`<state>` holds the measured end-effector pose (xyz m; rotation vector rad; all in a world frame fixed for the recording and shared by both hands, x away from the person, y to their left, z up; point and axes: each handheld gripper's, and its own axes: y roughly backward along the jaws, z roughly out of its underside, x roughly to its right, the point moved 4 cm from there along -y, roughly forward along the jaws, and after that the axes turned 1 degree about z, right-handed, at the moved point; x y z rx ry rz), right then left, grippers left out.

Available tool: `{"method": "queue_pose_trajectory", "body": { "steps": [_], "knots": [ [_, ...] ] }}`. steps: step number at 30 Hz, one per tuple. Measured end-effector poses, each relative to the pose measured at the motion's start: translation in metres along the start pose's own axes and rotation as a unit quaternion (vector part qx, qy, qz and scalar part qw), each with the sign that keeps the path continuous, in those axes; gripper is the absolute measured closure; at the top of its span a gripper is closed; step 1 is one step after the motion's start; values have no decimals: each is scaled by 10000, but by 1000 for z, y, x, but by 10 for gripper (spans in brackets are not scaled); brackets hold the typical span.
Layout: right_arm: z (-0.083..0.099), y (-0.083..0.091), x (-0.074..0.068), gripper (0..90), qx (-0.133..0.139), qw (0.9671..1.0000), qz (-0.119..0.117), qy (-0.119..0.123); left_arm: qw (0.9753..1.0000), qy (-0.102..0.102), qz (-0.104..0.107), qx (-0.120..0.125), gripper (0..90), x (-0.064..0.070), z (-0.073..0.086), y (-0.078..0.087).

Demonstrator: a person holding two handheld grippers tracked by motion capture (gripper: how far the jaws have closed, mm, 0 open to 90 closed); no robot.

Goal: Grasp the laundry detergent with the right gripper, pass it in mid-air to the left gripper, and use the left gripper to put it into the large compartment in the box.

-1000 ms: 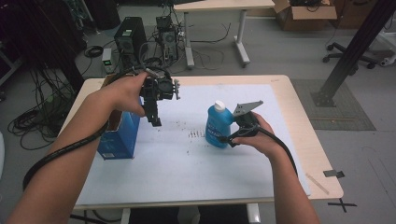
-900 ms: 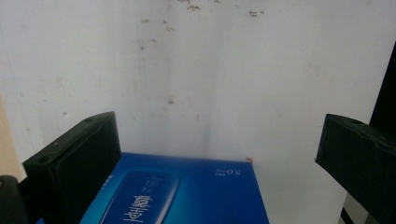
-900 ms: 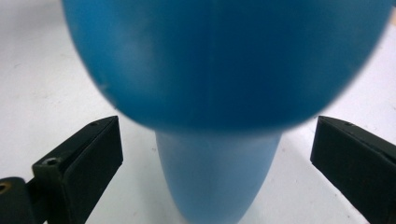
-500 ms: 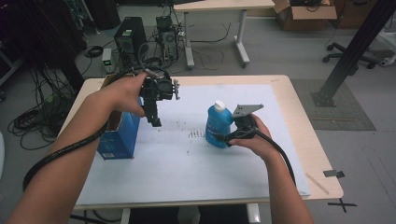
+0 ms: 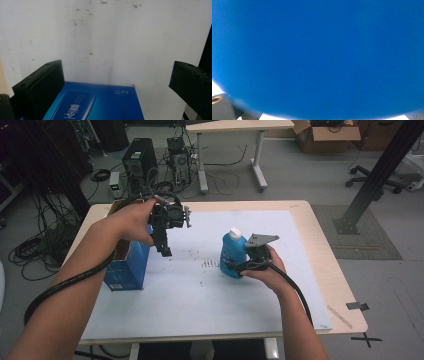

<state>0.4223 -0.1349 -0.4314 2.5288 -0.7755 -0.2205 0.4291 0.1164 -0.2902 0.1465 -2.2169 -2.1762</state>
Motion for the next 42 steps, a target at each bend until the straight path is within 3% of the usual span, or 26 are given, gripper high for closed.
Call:
{"method": "queue_pose_trajectory", "body": {
  "steps": [26,39,42],
  "knots": [
    [1,-1,-3,247,201,9996,136,114,10000,8,32,31,2,-1,3,-2],
    [1,-1,-4,344,225,9996,32,187,10000,26,15,40,2,-1,4,-1],
    [2,-1,-6,430,280,9994,-79,192,10000,22,23,29,2,-1,4,-1]
  ]
}}
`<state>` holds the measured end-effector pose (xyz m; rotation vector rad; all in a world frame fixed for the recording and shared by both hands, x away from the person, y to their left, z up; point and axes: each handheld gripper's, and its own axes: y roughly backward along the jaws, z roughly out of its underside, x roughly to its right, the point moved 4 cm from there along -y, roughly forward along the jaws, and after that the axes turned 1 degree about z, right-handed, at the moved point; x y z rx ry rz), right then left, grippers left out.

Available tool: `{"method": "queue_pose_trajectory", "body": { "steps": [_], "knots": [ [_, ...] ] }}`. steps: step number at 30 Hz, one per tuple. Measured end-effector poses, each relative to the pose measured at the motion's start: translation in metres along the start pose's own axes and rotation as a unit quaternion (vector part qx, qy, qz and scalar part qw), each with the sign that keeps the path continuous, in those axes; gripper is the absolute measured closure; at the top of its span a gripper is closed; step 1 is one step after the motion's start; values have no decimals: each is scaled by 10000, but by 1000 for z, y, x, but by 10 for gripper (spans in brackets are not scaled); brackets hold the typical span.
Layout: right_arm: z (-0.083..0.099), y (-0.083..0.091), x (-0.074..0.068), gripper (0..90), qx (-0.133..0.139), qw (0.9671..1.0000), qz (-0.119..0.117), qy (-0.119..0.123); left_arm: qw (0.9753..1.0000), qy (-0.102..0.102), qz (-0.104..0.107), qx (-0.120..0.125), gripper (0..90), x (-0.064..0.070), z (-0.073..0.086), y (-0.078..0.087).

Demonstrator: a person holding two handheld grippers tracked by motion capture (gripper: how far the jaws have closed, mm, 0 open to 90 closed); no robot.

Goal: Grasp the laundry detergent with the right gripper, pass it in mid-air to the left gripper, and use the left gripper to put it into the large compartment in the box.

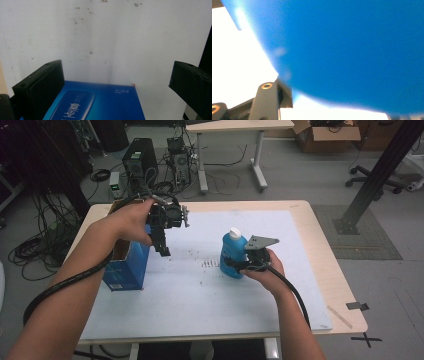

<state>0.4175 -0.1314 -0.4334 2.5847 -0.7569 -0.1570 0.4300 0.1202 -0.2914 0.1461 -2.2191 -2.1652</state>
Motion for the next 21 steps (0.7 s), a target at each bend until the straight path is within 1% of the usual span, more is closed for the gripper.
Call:
{"method": "queue_pose_trajectory", "body": {
  "steps": [4,6,11,13,14,17,21],
  "knots": [
    [1,0,0,441,74,10000,-45,-32,10000,-16,-12,0,2,0,-1,1],
    [1,1,0,451,82,9999,-46,-57,10000,-12,-17,31,2,0,-2,1],
    [1,1,0,462,86,9999,-38,-91,10000,-32,-38,9,2,2,-3,5],
    [1,2,0,464,90,9998,-89,-166,10000,-31,-52,10,2,2,-4,7],
    [-1,4,0,465,112,9998,-106,-158,10000,-35,-65,10,2,2,-4,9],
    [-8,10,-1,465,127,9998,-141,-36,9999,-40,-96,-6,2,3,-4,13],
    [-26,22,-2,464,194,9994,-242,144,9999,-48,-135,10,2,5,-5,21]
  ]
}}
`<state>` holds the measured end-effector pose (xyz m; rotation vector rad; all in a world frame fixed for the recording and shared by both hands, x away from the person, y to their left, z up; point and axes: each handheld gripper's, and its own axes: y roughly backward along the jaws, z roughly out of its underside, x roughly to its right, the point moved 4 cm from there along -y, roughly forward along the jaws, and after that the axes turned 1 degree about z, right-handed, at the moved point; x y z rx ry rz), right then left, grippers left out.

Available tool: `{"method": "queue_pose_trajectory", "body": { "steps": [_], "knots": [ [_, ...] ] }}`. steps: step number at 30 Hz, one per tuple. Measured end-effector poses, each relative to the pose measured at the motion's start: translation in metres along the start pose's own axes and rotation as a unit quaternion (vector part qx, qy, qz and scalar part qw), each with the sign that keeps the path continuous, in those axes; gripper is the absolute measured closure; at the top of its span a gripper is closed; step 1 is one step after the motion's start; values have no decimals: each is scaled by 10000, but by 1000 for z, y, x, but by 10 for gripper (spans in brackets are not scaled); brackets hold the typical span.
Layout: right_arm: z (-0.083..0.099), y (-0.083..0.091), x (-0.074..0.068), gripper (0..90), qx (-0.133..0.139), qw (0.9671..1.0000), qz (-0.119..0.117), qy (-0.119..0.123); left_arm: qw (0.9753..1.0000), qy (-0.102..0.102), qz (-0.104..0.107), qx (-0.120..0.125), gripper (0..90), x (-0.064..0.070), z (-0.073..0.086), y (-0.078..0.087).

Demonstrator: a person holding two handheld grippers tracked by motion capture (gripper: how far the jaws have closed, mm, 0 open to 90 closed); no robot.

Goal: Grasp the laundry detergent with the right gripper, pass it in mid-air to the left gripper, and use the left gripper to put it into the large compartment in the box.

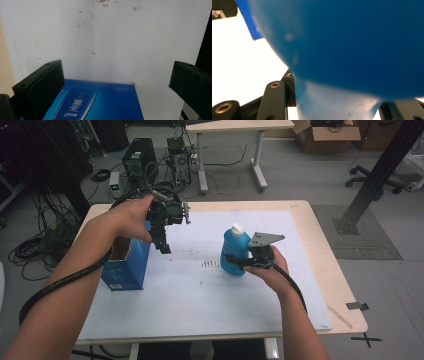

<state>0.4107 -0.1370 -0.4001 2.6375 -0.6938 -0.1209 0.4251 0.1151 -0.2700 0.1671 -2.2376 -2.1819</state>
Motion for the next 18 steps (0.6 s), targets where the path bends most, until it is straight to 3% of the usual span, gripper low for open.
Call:
{"method": "queue_pose_trajectory", "body": {
  "steps": [8,18],
  "knots": [
    [-40,23,-7,462,16,9984,-291,483,10000,-56,-31,69,2,5,-5,16],
    [-52,27,-22,460,-82,9929,-856,828,9998,-200,6,58,2,15,-14,27]
  ]
}}
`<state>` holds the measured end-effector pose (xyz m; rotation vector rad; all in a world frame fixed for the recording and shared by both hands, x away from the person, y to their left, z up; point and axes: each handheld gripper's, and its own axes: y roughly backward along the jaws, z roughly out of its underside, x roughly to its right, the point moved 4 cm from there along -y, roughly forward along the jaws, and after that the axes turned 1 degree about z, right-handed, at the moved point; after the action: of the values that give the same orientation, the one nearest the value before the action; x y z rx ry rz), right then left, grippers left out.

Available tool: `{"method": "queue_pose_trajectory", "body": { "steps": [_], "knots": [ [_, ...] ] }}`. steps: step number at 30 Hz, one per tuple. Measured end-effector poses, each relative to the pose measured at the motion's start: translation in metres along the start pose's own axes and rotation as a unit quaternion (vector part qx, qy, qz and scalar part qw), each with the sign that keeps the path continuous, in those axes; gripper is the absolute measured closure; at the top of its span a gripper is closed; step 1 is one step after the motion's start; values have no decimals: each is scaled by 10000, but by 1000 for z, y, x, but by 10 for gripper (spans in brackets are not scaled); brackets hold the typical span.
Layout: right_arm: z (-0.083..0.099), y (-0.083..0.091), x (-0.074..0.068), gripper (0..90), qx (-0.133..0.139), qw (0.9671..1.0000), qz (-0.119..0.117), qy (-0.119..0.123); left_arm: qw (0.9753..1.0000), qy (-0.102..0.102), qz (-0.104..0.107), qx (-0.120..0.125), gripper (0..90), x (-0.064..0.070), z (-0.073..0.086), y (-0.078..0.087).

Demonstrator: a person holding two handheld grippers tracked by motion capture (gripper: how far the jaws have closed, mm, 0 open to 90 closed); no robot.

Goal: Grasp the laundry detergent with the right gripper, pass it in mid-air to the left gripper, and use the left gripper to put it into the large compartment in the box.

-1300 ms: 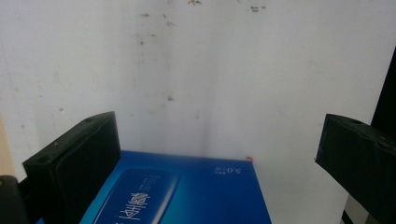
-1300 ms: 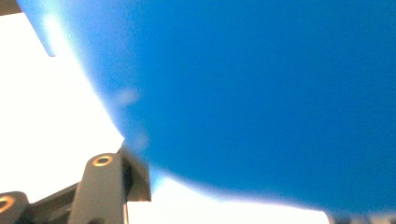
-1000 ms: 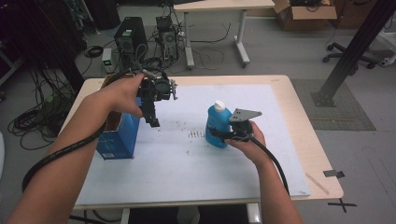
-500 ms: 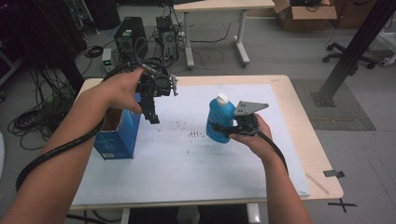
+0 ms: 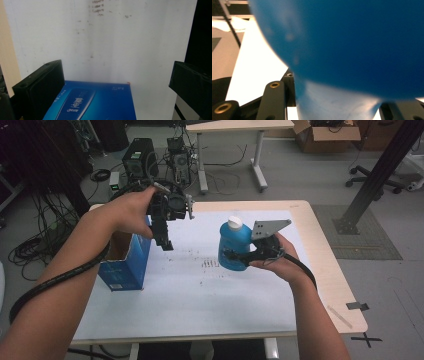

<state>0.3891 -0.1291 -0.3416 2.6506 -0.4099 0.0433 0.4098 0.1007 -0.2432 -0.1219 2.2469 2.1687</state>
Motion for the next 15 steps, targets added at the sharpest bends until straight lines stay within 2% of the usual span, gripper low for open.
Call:
{"method": "queue_pose_trajectory", "body": {
  "steps": [4,7,15],
  "knots": [
    [0,-8,-8,460,-93,9997,-200,140,10000,-81,27,12,2,5,-5,2],
    [2,-14,-11,459,-65,9991,-371,180,9999,-129,52,24,2,7,-8,2],
    [7,-30,-19,459,-76,9978,-579,313,9996,-262,113,16,2,14,-17,-3]
  ]
}}
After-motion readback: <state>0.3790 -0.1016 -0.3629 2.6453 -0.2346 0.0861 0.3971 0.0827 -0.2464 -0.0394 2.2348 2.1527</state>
